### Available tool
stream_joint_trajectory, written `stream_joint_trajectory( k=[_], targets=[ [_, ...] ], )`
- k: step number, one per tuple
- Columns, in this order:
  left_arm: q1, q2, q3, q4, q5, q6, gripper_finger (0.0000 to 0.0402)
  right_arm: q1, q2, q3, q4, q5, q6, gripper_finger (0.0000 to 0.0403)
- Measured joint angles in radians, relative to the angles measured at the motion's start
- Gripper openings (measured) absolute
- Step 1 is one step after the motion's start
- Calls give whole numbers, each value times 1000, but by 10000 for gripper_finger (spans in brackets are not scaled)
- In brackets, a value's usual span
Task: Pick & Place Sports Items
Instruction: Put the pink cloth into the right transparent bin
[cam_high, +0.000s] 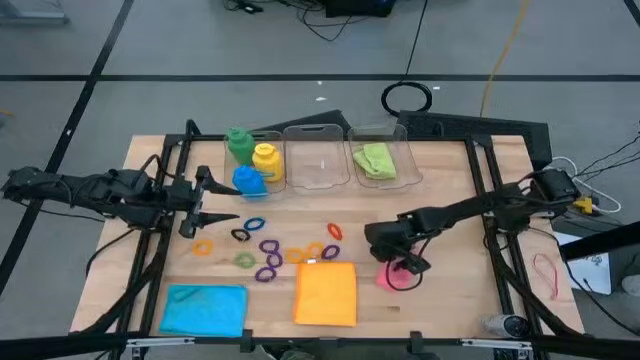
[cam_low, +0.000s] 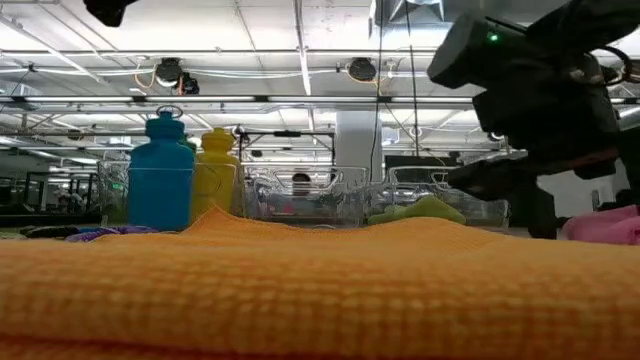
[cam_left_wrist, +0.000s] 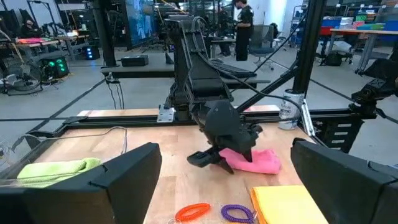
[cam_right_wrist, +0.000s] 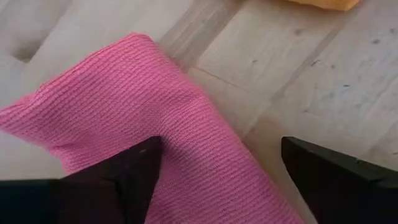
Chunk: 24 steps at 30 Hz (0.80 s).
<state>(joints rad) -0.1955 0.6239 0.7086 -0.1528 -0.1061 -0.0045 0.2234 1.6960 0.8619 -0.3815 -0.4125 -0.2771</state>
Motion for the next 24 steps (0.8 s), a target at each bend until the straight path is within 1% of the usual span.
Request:
stream_joint_trajectory(
  k=[2,5,12,15,16,20,24],
  targets=[
    [0,0,0,0,0,0,296,-2,2,-1,-26,4,-8,230],
    [0,0,0,0,0,0,296,-4,3,-2,-53,6,-27,189],
    [0,0,0,0,0,0,296,-3,4,-4,-91,-11,-81,58],
    [0,0,0,0,0,0,296,-2,3,-4,-98,-34,-91,5],
    [0,0,0,0,0,0,296,-1,2,-4,-98,-36,-103,1],
    [1,0,0,0,0,0,296,-1,1,-4,-85,-28,-126,14],
    [1,0,0,0,0,0,296,0,-36,-5,-57,30,-102,1]
  ],
)
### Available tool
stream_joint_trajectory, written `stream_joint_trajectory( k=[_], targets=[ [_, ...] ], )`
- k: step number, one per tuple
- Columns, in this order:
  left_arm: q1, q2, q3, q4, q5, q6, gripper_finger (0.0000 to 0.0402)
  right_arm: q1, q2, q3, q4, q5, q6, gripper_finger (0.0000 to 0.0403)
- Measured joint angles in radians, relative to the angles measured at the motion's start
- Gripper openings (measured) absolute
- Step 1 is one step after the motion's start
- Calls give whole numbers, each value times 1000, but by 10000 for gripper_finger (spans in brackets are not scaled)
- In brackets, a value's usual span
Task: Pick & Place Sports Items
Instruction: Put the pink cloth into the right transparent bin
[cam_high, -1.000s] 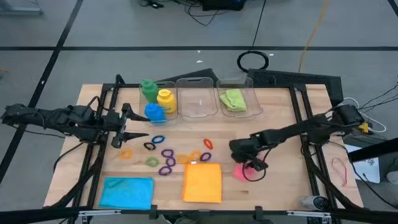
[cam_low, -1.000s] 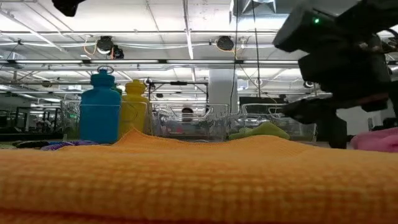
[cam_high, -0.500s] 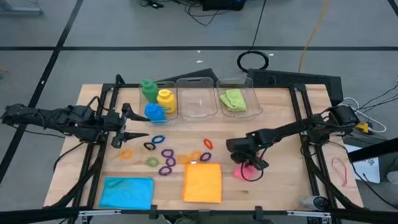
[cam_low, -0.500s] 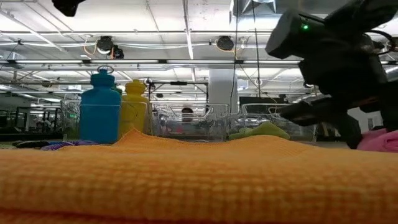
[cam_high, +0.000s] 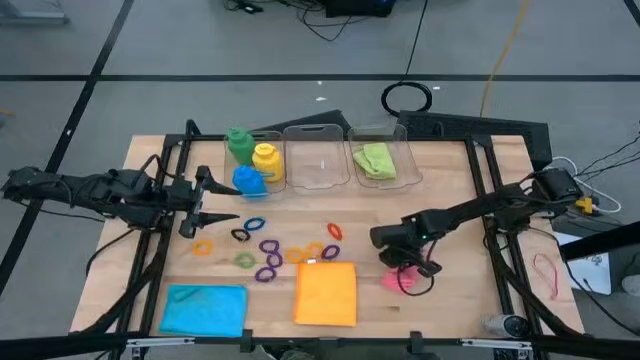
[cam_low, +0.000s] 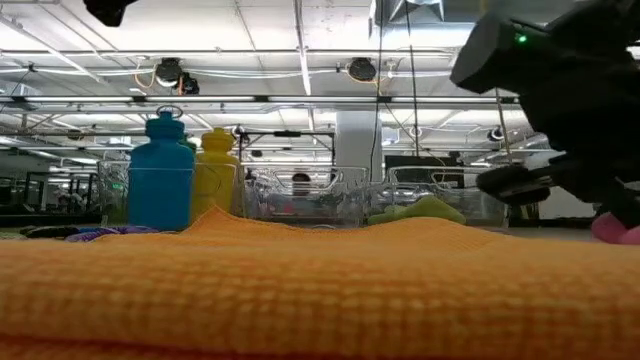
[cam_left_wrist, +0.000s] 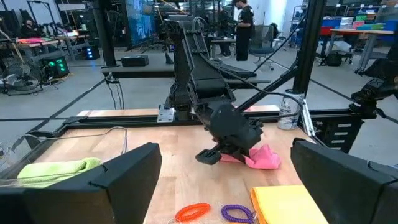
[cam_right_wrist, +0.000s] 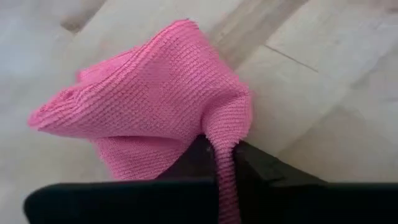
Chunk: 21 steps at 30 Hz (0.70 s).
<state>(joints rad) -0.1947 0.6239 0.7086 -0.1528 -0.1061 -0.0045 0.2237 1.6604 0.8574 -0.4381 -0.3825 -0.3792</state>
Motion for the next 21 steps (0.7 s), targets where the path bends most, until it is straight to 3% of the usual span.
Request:
stream_joint_trajectory(
  k=[5,17,21],
  targets=[
    [0,0,0,0,0,0,296,-10,-125,-4,-5,145,14,1],
    [-1,0,0,0,0,0,296,-8,-491,-2,59,338,199,1],
    [-1,0,0,0,0,0,296,-9,-552,-2,93,479,268,1]
  ],
)
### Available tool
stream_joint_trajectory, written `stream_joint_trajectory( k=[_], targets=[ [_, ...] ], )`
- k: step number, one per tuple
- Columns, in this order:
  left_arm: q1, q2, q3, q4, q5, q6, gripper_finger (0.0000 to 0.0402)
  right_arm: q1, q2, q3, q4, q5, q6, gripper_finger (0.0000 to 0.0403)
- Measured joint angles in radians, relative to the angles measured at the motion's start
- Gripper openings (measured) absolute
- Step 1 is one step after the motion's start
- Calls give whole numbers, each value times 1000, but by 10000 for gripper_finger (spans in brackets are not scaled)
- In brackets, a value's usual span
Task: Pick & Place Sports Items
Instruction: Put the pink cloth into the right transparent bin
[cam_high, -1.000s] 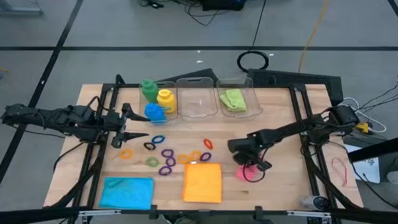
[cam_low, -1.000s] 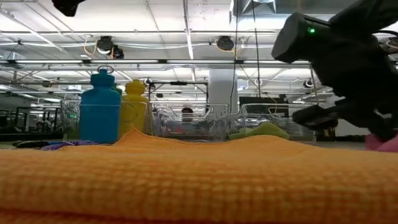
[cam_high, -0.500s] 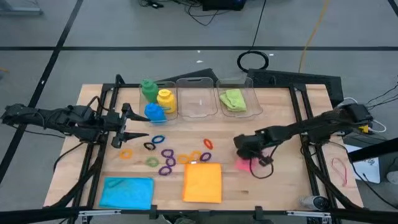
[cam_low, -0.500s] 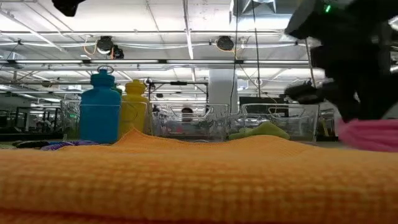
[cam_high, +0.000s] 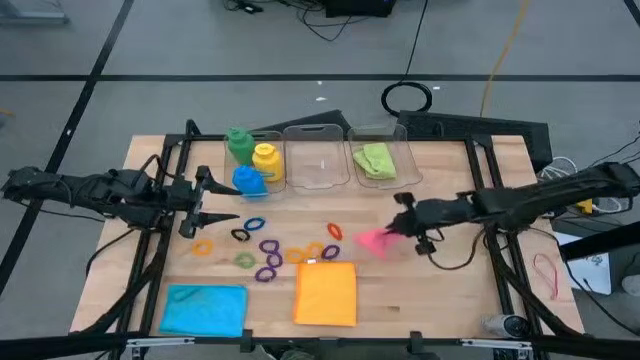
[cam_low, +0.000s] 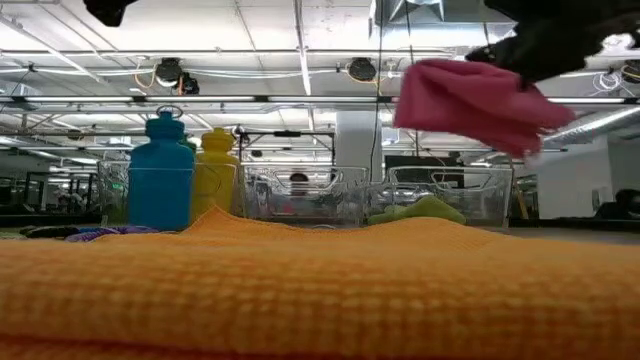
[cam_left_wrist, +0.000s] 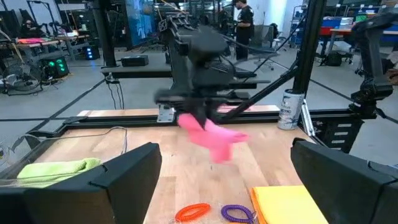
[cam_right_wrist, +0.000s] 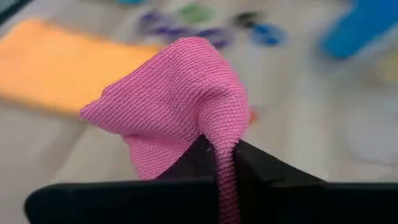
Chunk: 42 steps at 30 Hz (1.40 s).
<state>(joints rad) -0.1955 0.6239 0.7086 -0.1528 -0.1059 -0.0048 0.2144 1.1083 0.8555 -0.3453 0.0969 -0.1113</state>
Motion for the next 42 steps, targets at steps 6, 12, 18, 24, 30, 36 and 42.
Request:
stream_joint_trajectory(
  k=[6,12,18,24,30,36,42],
  targets=[
    [0,0,0,0,0,0,296,-78,-43,2,93,251,168,1],
    [0,0,0,0,0,0,296,-292,-60,2,179,322,208,0],
    [0,0,0,0,0,0,296,-585,-28,2,230,167,286,0],
    [0,0,0,0,0,0,296,-817,87,-29,377,-216,456,0],
    [1,0,0,0,0,0,296,-945,232,-68,505,-417,560,0],
    [0,0,0,0,0,0,296,-988,350,-71,509,-468,564,0],
    [0,0,0,0,0,0,296,-986,402,-72,518,-505,550,0]
  ],
)
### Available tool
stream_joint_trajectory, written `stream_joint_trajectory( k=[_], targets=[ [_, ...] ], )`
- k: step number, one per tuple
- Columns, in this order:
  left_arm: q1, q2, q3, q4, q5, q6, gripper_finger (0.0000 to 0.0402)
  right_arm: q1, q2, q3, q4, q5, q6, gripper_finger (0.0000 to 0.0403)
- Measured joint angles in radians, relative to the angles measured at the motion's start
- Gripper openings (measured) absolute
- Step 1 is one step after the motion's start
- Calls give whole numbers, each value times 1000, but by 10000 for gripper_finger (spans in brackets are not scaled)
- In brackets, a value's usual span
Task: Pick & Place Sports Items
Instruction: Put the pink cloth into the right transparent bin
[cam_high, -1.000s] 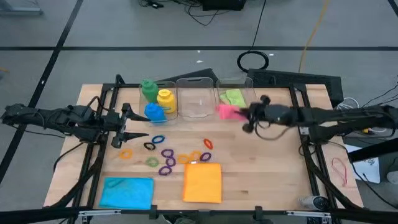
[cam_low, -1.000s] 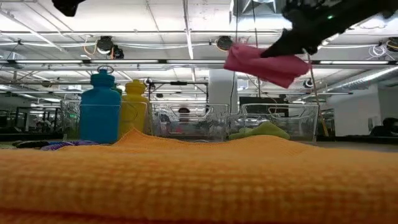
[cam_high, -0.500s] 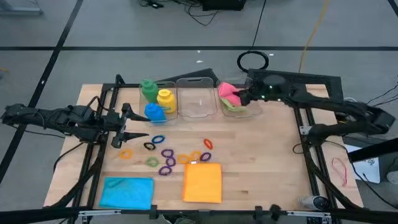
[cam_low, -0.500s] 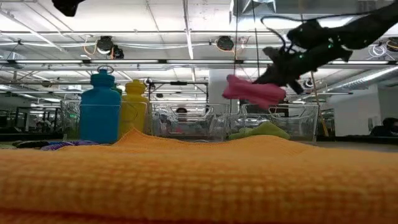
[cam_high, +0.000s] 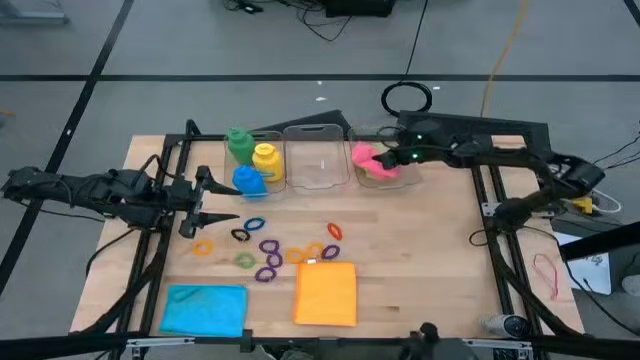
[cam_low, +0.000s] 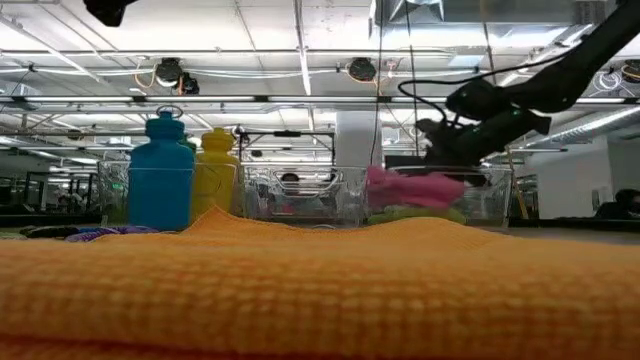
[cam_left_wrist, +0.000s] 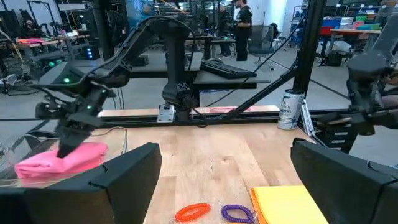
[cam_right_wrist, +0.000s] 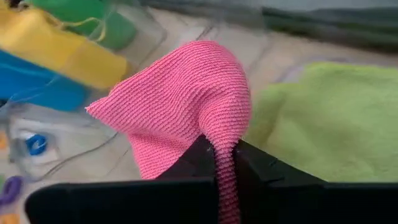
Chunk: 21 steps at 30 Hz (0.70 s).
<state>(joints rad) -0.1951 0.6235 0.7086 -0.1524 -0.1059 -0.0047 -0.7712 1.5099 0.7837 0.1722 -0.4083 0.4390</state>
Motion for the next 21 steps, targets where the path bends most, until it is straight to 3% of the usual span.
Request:
stream_joint_trajectory(
  k=[3,9,21],
  targets=[
    [0,0,0,0,0,0,296,0,2,0,0,-61,-2,0],
    [0,0,0,0,0,0,296,-11,0,0,-1,-60,-1,0],
    [0,0,0,0,0,0,296,3,0,-1,-34,122,-142,0]
  ],
)
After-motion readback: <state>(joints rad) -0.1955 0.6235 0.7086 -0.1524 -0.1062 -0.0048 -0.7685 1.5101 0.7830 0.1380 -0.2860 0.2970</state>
